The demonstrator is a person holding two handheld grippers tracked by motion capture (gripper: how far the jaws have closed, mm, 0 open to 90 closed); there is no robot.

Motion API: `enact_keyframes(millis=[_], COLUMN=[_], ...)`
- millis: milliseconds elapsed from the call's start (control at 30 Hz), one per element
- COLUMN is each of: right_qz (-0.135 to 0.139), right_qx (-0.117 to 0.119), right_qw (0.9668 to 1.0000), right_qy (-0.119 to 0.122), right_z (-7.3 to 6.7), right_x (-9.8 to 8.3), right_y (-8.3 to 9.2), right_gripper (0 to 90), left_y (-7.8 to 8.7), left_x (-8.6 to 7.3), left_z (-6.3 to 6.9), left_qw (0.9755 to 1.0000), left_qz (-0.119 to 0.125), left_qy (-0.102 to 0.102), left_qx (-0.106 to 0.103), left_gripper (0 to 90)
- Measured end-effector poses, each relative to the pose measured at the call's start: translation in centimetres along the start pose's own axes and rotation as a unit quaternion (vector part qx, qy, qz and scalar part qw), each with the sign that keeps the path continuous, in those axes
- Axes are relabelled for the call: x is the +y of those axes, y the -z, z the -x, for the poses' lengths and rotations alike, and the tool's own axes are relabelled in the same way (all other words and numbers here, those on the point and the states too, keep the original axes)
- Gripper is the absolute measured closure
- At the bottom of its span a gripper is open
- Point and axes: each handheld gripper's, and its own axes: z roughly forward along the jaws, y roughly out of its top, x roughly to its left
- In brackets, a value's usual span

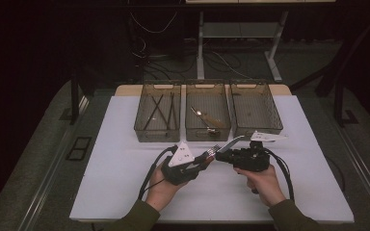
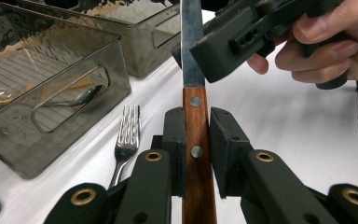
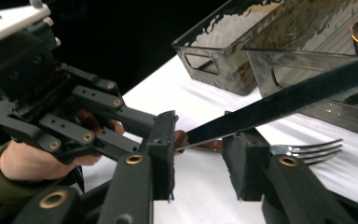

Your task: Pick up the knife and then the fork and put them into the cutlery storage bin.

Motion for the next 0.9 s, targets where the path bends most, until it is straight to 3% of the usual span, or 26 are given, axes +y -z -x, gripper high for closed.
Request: enact_keyframes(millis=[467,633,700,900], right_qz=[0.013,0.007,0.008,0.006], right_qx=[0.024,0.025,0.027,0.02], right_qw=[0.9996,0.9995,0.9994,0.999], right_qy=[0.005,0.016,0.021,0.04], right_z=[-0.9,-1.2,-1.3,-1.7], right_x=[0.5,0.5,0.5,0.6], right_y=[-1.4,-1.5,-1.5,-1.4], right_gripper=[83.5,86.4,88.9,89.1], left_y=[-0.4,-0.6,-0.6,-0.6], left_x=[-0.3,-0.5,-0.5,-0.8], left_z=[-0.2,-0.2,-0.3,-0.6], left_qw=[1.0,0.9999,0.9998,0.9999], left_qz=[-0.009,-0.011,-0.017,-0.001], left_qy=[-0.001,0.002,-0.008,0.006], left_qx=[0.003,-0.002,-0.004,-0.01], left_gripper=[76.3,76.0,75.7,72.1])
